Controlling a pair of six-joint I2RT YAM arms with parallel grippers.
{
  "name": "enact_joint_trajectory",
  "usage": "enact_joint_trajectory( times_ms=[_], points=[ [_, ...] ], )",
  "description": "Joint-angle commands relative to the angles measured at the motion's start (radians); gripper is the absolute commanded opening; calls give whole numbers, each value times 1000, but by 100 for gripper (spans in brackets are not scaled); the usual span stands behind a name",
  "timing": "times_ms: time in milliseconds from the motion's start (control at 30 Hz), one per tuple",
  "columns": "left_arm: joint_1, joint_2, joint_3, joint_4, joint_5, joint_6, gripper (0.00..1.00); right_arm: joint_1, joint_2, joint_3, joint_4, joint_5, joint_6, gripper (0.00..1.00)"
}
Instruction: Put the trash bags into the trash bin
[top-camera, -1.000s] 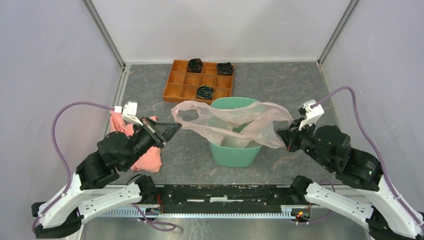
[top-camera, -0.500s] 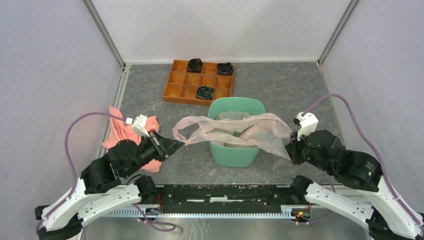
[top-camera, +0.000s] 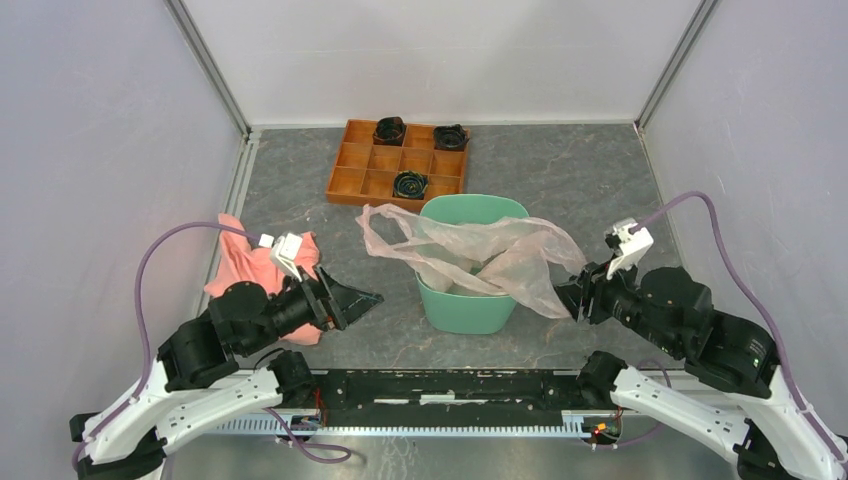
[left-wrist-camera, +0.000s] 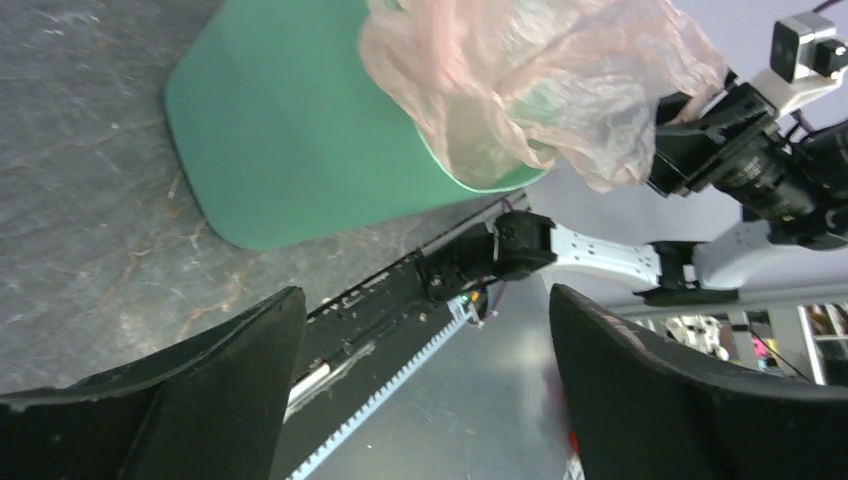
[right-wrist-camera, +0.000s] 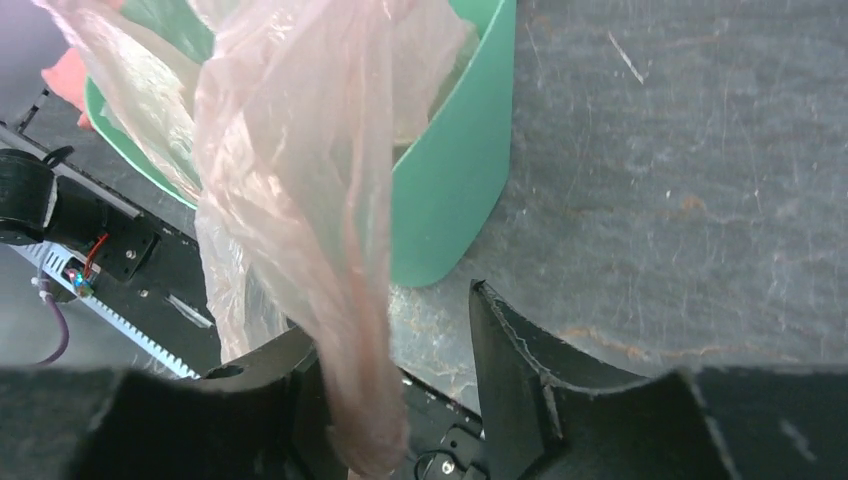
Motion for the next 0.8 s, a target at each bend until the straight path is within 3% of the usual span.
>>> enact_joint_trajectory(
  times_ms=[0, 167, 233, 300, 467, 667, 767],
  points=[
    [-1, -18, 14, 72, 83, 72, 100, -1, -53, 2, 132, -28, -77, 53],
    [-2, 49, 27, 168, -32, 53, 100, -1, -138, -72, 267, -130, -111, 80],
    [-2, 100, 58, 156, -140, 14, 100, -1, -151, -84, 287, -133, -113, 89],
    [-2, 142, 88, 152, -220, -3, 100, -1, -155, -95, 304, -146, -113, 95],
    [-2, 225, 111, 285, -295, 6, 100, -1, -142, -123, 335, -204, -127, 98],
    [-2, 334, 165, 242, -448, -10, 100, -1, -179, -154, 468, -258, -56, 98],
    [-1, 373, 181, 213, -522, -17, 92, -1, -167, -135, 453, -248, -42, 98]
  ],
)
